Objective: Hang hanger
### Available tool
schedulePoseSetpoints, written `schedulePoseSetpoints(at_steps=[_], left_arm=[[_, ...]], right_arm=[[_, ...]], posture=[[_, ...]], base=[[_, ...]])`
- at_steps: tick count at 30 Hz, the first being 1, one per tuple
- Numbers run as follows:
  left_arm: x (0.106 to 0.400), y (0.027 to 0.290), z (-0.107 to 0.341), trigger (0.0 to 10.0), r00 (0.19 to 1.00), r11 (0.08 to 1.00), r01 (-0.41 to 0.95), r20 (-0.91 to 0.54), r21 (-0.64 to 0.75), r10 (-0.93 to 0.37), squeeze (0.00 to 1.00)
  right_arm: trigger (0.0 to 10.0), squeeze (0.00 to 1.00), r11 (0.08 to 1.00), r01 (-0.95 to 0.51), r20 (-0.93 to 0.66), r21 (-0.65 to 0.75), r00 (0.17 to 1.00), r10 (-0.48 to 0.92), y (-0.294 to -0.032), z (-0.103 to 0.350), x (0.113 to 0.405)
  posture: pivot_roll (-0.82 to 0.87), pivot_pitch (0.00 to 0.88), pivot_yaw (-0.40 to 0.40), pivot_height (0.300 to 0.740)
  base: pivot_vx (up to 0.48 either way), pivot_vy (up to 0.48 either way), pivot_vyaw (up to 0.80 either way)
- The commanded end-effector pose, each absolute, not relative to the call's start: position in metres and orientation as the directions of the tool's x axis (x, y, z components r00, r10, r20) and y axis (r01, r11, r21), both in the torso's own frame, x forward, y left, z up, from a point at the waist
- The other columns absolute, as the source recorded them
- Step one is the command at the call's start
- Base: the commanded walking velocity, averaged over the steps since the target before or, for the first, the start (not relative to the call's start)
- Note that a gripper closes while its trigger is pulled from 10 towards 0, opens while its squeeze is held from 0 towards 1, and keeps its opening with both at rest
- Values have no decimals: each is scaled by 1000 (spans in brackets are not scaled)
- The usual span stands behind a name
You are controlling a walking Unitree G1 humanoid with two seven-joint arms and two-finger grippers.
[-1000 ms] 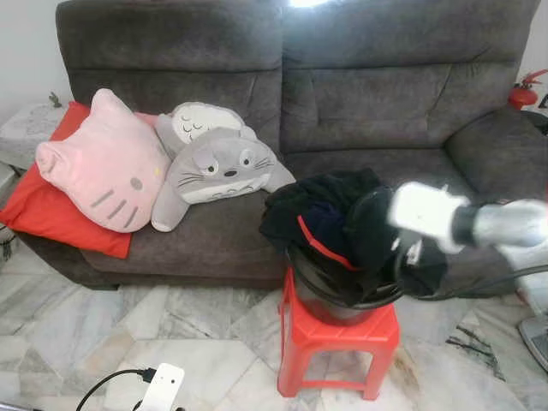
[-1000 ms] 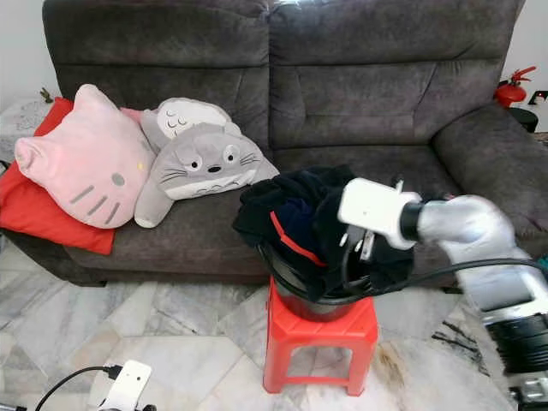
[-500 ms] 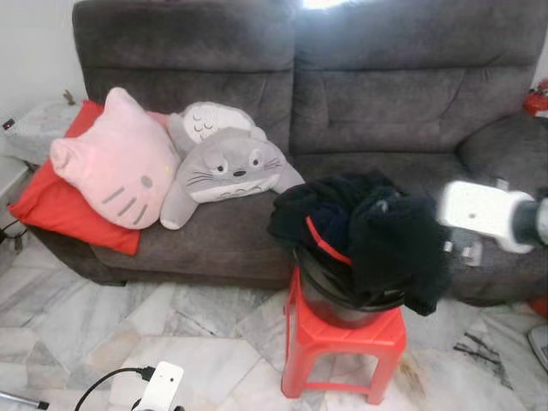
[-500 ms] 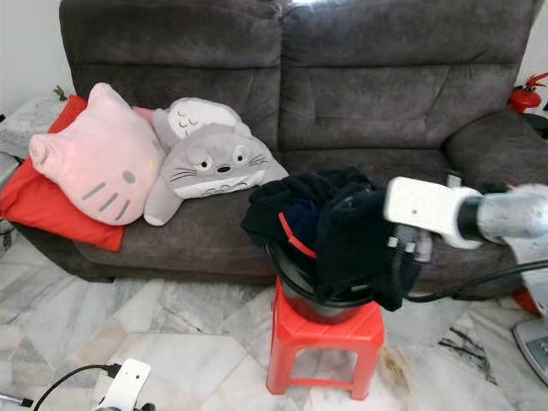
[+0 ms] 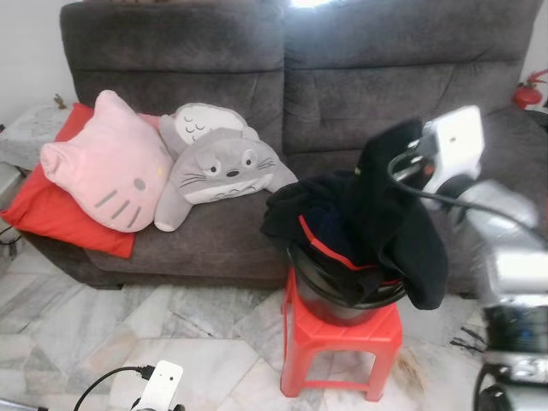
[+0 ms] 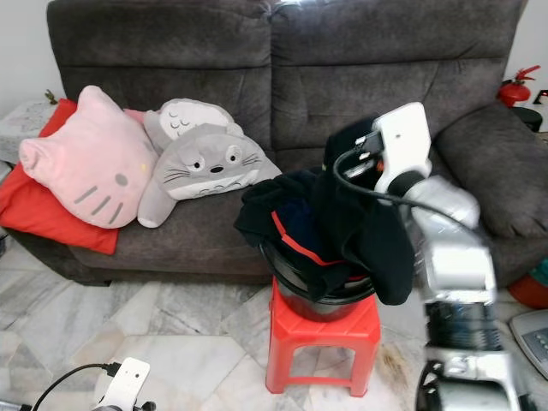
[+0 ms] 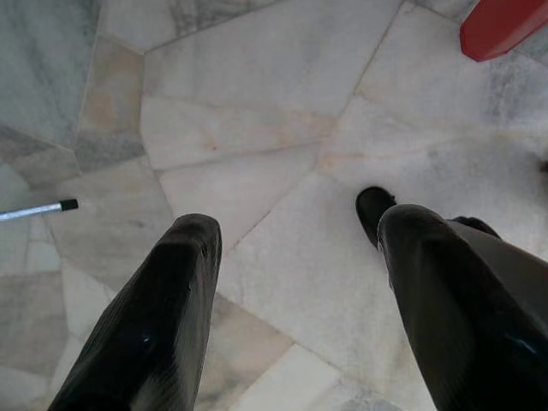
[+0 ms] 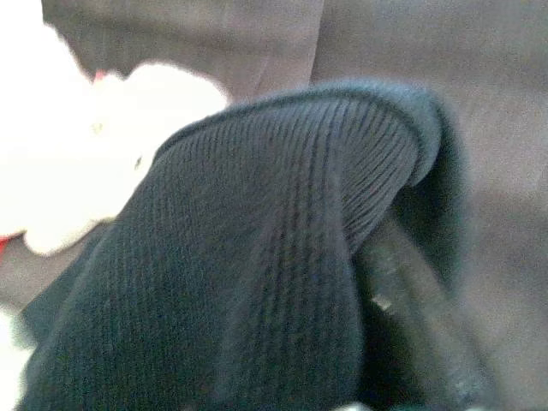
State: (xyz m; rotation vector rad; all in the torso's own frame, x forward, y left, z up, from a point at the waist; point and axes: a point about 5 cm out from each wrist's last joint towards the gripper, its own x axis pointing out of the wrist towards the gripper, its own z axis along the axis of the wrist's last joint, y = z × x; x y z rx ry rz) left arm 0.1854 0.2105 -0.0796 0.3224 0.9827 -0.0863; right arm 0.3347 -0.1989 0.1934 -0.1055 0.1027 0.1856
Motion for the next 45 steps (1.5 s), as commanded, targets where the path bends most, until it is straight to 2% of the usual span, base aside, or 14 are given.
schedulePoseSetpoints(at_steps=[1,2,6,11,17,37,45], left_arm=[[181,215,-81,10000,540,952,206,-837,226,82,0],[181,215,-81,10000,541,952,206,-837,226,82,0],[181,216,-81,10000,544,952,204,-835,229,84,0],[179,219,-81,10000,546,950,204,-833,237,91,0],[180,219,-80,10000,552,948,204,-828,245,95,0],[183,219,-79,10000,563,953,178,-819,244,105,0],[183,219,-79,10000,570,957,163,-815,239,106,0]], right_arm=[[10000,0,985,-139,-124,-101,984,126,-196,188,329],[10000,0,992,-72,-123,-104,991,59,-196,180,326],[10000,0,997,40,-120,-66,992,-48,-194,167,319],[10000,0,998,28,-138,-63,990,-36,-176,151,308],[10000,0,993,101,-71,-61,992,-105,-175,156,308],[10000,0,980,88,76,-179,994,-75,-164,184,321],[10000,0,976,64,85,-207,995,-47,-160,184,320]], posture=[[-238,0,58,727],[-238,0,55,727],[-239,0,56,727],[-232,0,50,727],[-225,0,50,727],[-218,23,42,727],[-193,22,31,727]], base=[[0,0,0],[0,0,0],[0,0,0],[0,0,0],[0,0,0],[0,0,0],[-93,0,0]])
